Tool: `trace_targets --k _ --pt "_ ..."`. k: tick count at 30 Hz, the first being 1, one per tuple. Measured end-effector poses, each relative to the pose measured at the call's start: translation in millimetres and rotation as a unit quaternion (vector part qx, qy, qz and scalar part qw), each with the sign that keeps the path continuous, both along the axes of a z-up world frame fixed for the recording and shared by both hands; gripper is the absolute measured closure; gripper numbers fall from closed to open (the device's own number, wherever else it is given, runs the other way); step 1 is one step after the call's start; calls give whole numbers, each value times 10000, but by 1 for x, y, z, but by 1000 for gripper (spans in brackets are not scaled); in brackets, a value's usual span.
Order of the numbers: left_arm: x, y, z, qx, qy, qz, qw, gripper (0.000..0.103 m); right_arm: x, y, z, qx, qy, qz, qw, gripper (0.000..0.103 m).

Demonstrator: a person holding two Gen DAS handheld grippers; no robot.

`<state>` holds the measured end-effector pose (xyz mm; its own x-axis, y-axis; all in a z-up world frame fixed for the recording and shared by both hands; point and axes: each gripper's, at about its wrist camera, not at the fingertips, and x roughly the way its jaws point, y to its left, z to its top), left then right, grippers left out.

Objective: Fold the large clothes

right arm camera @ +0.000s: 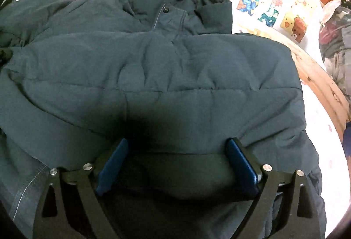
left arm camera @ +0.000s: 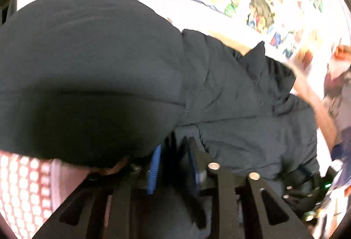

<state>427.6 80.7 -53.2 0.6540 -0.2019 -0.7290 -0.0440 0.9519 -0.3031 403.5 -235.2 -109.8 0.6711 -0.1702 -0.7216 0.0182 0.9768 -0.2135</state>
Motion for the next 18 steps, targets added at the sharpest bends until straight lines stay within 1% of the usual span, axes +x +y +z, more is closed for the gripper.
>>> trace_targets --k 1,2,3,5,7,10,12,14,15,17,18 --pt "-7 4 4 -64 -65 87 9999 56 0 1 0 -47 -17 -4 10000 12" --pt "-17 10 10 -145 -174 199 9995 34 -2 2 1 -83 -24 -9 10000 11" --pt "-27 16 16 -256 -344 322 9986 20 -2 2 3 -108 -32 -4 9999 11" --pt "-49 31 31 -510 -713 484 9950 16 -8 4 13 -116 -151 30 9998 11" --pt "-63 47 45 -584 -759 531 9940 16 -21 8 35 -9 -520 244 9983 11" --pt "-85 67 59 -460 -778 712 9934 14 -40 23 70 58 -935 669 9934 11" --pt "-100 84 63 -436 -778 894 9920 12 -47 38 89 46 -970 985 9904 11" --pt "-116 103 63 -438 -726 1125 9900 12 -51 53 104 166 -926 1292 9871 11" --pt "-123 114 62 -490 -746 1201 9887 11 -52 61 111 336 -887 1431 9852 11" --pt "-136 135 55 -568 -809 1305 9865 10 -53 72 120 848 -733 1610 9806 11" --pt "-142 145 50 -611 -838 1383 9849 9 -51 76 123 1204 -615 1677 9765 11"
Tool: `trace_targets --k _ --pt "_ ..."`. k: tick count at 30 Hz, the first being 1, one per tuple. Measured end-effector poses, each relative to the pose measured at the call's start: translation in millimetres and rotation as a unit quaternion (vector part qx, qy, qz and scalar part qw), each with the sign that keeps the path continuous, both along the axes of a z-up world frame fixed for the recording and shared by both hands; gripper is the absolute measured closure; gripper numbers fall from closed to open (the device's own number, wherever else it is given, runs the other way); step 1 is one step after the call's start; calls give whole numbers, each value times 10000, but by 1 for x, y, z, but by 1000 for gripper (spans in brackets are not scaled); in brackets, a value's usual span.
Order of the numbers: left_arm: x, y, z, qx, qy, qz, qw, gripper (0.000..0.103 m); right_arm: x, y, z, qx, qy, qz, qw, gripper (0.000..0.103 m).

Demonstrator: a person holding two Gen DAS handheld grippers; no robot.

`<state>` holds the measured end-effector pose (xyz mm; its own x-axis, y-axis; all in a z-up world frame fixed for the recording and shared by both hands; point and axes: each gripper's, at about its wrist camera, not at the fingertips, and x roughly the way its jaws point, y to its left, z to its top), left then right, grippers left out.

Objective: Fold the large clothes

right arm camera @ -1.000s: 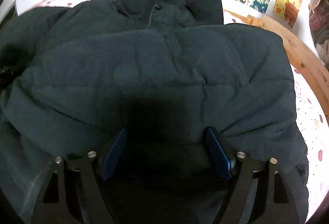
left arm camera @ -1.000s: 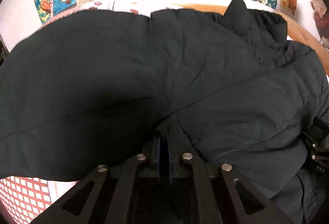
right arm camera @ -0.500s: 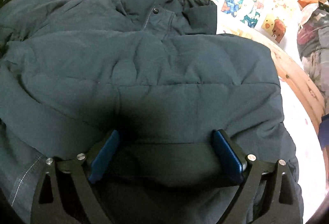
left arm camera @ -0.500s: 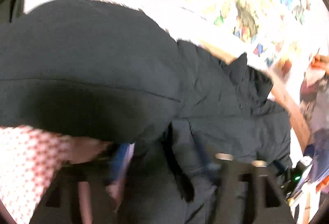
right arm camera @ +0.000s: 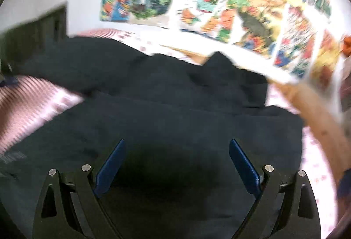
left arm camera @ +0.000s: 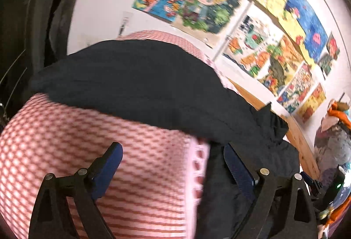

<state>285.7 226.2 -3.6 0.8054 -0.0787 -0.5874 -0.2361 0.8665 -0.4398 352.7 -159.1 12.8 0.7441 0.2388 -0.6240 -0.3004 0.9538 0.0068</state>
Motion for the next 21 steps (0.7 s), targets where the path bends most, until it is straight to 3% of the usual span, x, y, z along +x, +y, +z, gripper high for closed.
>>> trace_targets --k 1,4,9,12,16,19,21 --pt "-4 10 -5 -70 -23 104 9999 9 3 6 2 337 182 75 9992 11" --pt "-3 39 -21 -449 -54 311 9985 9 12 25 -2 603 390 70 9974 11" --pt "15 69 -28 -1089 -208 497 9926 9 38 67 -21 -17 251 -207 9995 11" --pt "26 74 -29 -1174 -230 599 9910 9 57 80 -36 -281 348 -386 9983 11" --pt "38 81 -31 -1066 -122 1076 9884 14 77 88 -52 -283 707 -478 9959 11" --pt "44 85 -32 -979 -97 1266 9871 34 83 88 -75 -140 1073 -482 9930 8" --pt "46 91 -35 -1193 -180 1420 9825 56 83 85 -85 -1 1103 -539 9924 4"
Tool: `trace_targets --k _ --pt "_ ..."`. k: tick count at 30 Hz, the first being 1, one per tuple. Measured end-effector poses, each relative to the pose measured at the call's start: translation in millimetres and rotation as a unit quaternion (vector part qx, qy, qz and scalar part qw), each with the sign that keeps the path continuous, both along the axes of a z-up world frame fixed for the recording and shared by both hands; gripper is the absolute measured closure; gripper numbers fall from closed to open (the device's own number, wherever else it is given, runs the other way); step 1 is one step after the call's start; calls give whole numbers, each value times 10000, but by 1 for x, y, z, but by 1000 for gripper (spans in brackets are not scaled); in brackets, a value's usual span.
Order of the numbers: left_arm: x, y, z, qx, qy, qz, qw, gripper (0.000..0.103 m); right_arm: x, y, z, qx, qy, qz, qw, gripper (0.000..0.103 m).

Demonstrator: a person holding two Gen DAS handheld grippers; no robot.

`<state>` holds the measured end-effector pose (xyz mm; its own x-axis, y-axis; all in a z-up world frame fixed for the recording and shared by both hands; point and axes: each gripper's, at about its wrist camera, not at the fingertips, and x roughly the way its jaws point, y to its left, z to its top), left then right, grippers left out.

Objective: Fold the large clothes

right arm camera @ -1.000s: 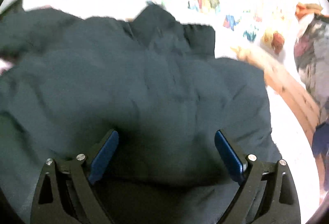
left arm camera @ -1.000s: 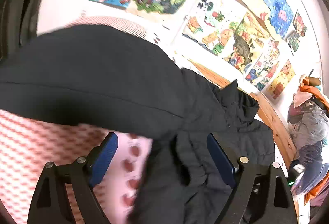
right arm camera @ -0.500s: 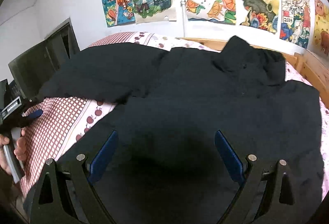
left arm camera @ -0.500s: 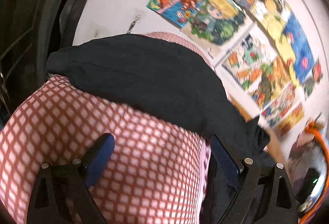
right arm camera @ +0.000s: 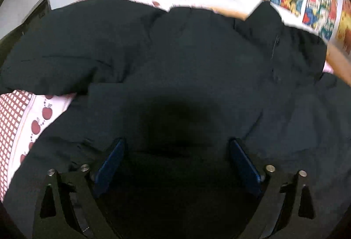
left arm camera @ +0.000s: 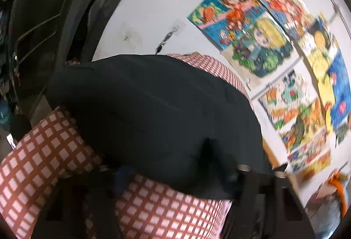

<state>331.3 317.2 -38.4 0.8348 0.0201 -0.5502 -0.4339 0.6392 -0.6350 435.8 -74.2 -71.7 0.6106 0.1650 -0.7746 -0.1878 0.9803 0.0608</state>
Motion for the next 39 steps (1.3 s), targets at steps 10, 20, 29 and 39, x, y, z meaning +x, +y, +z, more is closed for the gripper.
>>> trace_targets --k 10,20,29,39 --pt "-10 -34 46 1322 -555 -282 9893 96 -12 -1 -9 45 -161 -37 9999 2" --pt "-47 -133 130 3178 -1418 -1483 9257 96 -77 -89 39 1784 156 -272 9835 2" --pt "-45 -274 167 3905 -1750 -2854 8576 97 -129 -196 46 1543 -268 -865 9839 2" --pt "-19 -411 108 3947 -1070 -4266 8067 97 -167 -286 41 1251 -569 -1397 9806 2"
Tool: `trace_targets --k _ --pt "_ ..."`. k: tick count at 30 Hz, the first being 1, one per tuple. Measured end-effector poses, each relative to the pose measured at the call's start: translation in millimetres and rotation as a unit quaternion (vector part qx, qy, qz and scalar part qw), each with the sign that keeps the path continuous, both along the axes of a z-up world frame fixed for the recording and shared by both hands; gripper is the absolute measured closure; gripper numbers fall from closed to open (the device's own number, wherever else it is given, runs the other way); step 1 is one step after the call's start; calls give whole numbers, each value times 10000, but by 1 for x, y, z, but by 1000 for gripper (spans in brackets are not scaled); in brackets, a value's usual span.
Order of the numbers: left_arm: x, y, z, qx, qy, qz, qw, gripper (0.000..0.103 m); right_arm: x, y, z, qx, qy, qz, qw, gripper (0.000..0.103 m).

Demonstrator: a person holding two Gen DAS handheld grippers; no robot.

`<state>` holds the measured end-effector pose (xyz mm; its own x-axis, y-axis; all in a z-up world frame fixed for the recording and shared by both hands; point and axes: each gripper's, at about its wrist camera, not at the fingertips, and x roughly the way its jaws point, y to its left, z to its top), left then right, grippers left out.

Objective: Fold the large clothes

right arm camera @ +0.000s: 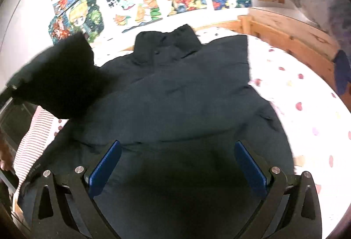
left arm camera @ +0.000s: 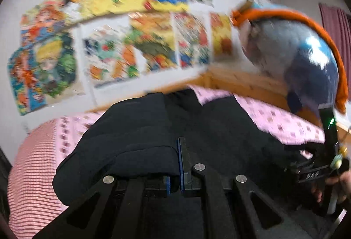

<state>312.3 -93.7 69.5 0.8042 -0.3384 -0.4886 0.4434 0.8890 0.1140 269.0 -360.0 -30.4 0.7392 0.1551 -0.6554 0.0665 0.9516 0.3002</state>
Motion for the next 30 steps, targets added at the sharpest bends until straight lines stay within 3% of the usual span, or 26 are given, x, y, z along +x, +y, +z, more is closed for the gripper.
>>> trace_targets --k 7,11,14,17,19,20,21,25,30 --pt "16 -41 -62 344 1050 -458 9928 97 -6 -24 -29 313 101 -197 9993 2" --pt "16 -42 -79 651 1397 -723 9854 96 -2 -26 -42 439 146 -271 9986 2" --pt "13 -34 -83 670 1683 -857 9797 92 1 -19 -46 297 191 -268 9990 2" --pt "12 -20 -82 399 2006 -1092 9728 72 3 -11 -45 66 236 -234 9994 2" --pt "5 -9 -78 192 2140 -1288 9681 53 4 -5 -42 -116 273 -198 9994 2" --pt "2 -5 -76 139 2145 -1344 9673 35 5 -1 -41 -179 297 -172 9993 2" --pt "-3 0 -73 94 2103 -1366 9680 27 5 2 -40 -214 313 -145 9992 2" --pt "-21 23 -61 147 1827 -1407 9729 27 3 22 -32 -365 307 98 9988 2" --pt "-25 71 -49 135 1491 -763 9858 21 3 68 -14 -809 102 691 9943 2"
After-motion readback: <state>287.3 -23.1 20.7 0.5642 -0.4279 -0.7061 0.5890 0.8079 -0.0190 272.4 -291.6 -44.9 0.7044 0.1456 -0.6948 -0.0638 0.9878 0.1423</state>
